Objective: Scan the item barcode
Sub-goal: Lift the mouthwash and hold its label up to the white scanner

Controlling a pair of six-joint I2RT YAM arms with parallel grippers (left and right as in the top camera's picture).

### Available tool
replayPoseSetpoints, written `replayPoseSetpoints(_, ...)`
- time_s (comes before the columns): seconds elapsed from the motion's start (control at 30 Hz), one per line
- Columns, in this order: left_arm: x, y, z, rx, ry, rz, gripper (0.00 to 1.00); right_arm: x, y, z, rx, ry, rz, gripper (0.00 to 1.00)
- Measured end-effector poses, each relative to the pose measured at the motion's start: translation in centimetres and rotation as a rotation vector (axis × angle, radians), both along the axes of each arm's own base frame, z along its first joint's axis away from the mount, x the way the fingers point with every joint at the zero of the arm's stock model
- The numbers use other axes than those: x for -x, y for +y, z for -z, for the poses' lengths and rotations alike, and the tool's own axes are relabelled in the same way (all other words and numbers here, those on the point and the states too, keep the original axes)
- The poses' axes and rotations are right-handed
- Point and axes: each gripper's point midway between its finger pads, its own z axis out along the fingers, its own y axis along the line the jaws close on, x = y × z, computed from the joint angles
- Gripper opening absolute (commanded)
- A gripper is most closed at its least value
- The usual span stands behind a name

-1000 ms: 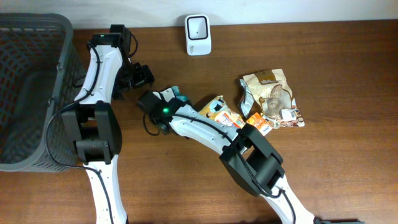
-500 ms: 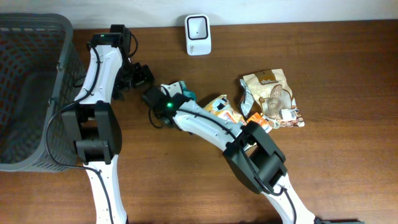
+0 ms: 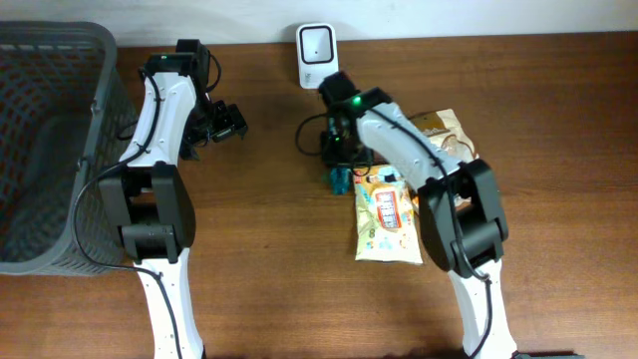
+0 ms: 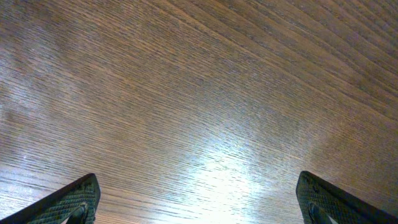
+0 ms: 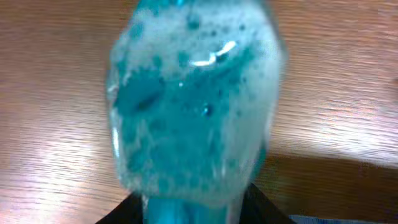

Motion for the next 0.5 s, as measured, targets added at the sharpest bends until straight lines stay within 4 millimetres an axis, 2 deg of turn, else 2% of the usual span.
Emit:
replayPoseSetpoints(0.07,0.0,0.0,0.0,0.0,0.0,0.0,0.99,-0.2,-1.9,0.2,0.0,0.029,0.025,0.69)
replayPoseSetpoints(0.1,0.0,0.0,0.0,0.0,0.0,0.0,0.99,-0.3,-2.6,0.3,0.004,0.034,0.023,0.72)
replayPoseSetpoints(0.2,0.0,0.0,0.0,0.0,0.0,0.0,0.99,0.1,-3.5,0.6,0.046,0.045,-0.003,0.76)
replayPoseSetpoints(0.3,0.0,0.0,0.0,0.0,0.0,0.0,0.99,0.5,-5.5,0.2,0.16,0.058,-0.012,0.78)
replayPoseSetpoints(0.37,0.0,0.0,0.0,0.0,0.0,0.0,0.99,0.0,-6.7,-1.1,0.235,0.044,-0.006,0.82)
replayPoseSetpoints(0.4,0.0,0.0,0.0,0.0,0.0,0.0,0.99,-0.8,-7.4,-2.4,0.273,0.014,-0.001,0.83)
replayPoseSetpoints(0.5,0.0,0.0,0.0,0.0,0.0,0.0,0.99,-2.0,-7.8,-4.6,0.302,-0.039,0.005,0.83)
